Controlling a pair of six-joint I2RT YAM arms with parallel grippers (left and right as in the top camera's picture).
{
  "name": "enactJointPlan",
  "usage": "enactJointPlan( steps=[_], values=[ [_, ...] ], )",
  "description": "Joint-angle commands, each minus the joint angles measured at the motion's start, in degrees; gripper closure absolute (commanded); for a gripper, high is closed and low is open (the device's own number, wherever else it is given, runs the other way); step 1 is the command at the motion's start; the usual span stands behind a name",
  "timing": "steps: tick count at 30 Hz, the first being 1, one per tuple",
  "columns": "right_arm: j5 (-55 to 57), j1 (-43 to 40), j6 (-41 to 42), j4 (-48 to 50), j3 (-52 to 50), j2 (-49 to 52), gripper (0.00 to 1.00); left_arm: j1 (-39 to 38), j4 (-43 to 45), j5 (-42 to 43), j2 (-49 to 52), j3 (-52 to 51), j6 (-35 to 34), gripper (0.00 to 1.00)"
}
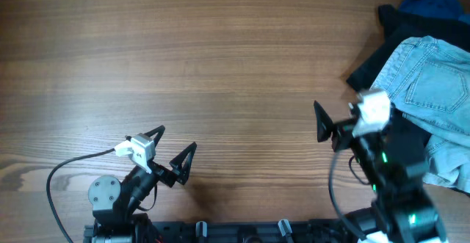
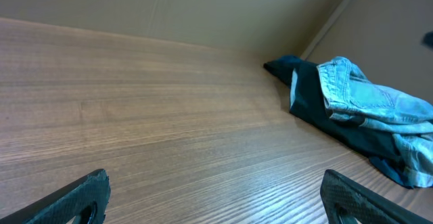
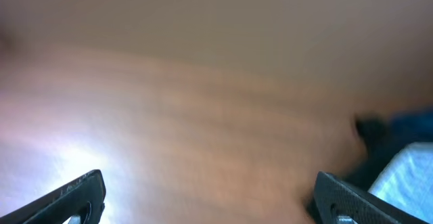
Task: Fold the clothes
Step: 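Move the right gripper forward and right toward the light-blue jeans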
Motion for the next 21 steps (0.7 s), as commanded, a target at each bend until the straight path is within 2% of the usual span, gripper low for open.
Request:
enactJointPlan(
  steps=[1, 2, 4, 8, 14, 21],
  values=[
    [11.10, 0.11, -3.82, -6.82, 11.28, 10.51, 0.00, -0.22, 0.20, 0.87, 0.00, -0.48, -0.74, 0.00],
    [16.35, 0.11, -3.78, -12.17, 15.87, 15.04, 0.00, -0.22, 0.22, 0.87, 0.00, -0.48, -0.74, 0.00],
    [19.69, 0.11, -3.78, -17.51, 19.63, 19.26, 0.00, -0.22, 0.22, 0.87, 0.00, -0.48, -0.74, 0.00],
    [20.76, -0.92, -2.21, -28.22, 24.57, 28.39, 0.00, -0.22, 0.22, 0.87, 0.00, -0.48, -0.74, 0.00],
    [21.40, -4.74, -0.76, -34.45, 24.74, 36.63, 0.00, -0.22, 0.22, 0.87, 0.00, -0.48, -0.72, 0.00],
    [31.01, -5.38, -0.74, -36.94, 24.74, 39.69, 0.00, -0.22, 0.22, 0.87, 0.00, -0.48, -0.74, 0.00]
  ],
)
